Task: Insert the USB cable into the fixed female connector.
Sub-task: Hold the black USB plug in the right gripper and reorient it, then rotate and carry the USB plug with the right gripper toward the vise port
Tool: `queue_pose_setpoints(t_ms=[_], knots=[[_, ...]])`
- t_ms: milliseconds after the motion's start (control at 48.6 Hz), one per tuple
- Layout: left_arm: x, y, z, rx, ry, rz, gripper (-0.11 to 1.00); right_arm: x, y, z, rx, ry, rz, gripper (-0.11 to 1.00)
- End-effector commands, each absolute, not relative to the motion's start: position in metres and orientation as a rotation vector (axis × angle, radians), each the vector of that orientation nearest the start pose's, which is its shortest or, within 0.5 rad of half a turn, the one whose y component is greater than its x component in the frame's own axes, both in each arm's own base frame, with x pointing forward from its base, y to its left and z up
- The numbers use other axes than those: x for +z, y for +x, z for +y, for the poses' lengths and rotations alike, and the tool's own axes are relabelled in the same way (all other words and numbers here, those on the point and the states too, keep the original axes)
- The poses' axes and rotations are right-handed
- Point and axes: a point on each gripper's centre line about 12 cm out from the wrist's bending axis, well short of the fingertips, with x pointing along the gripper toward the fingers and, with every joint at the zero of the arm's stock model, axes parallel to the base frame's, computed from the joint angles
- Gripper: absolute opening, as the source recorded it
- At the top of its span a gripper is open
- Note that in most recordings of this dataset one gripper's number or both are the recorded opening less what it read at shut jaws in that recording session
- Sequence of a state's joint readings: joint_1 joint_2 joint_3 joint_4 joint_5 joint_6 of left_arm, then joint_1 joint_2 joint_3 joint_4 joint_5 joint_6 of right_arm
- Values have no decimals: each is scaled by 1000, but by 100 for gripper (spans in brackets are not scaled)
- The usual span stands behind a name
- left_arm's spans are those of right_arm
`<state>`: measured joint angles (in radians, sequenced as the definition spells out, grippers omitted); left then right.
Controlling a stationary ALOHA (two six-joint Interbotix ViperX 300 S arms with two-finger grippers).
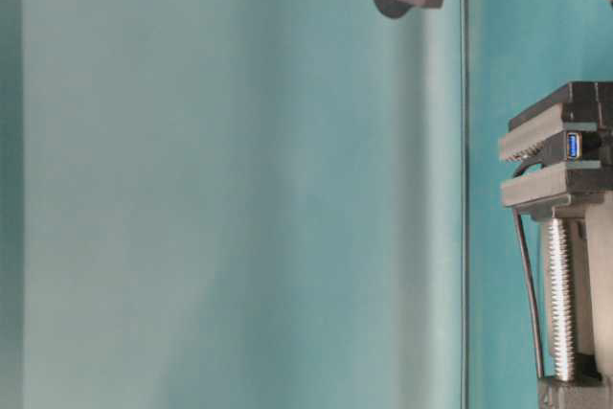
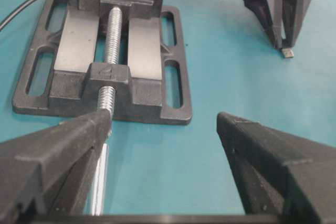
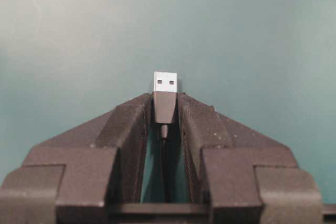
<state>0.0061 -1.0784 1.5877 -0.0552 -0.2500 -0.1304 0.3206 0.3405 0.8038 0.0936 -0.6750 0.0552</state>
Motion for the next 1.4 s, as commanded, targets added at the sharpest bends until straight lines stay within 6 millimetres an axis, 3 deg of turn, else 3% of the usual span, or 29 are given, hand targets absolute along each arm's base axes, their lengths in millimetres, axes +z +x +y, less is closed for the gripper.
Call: queue_pose_setpoints(t_ms=[0, 391, 823, 1379], knots=[[149, 142, 3, 44, -173, 245, 100, 78, 372, 116, 208, 56, 433, 21], [149, 142, 3, 44, -175, 243, 100, 84, 371, 104, -45, 53, 363, 21], [149, 142, 3, 44, -175, 243, 100, 79, 370, 123, -420, 93, 316, 21], [149, 142, 3, 44, -175, 245, 100, 85, 388, 124, -881, 70, 215, 21]])
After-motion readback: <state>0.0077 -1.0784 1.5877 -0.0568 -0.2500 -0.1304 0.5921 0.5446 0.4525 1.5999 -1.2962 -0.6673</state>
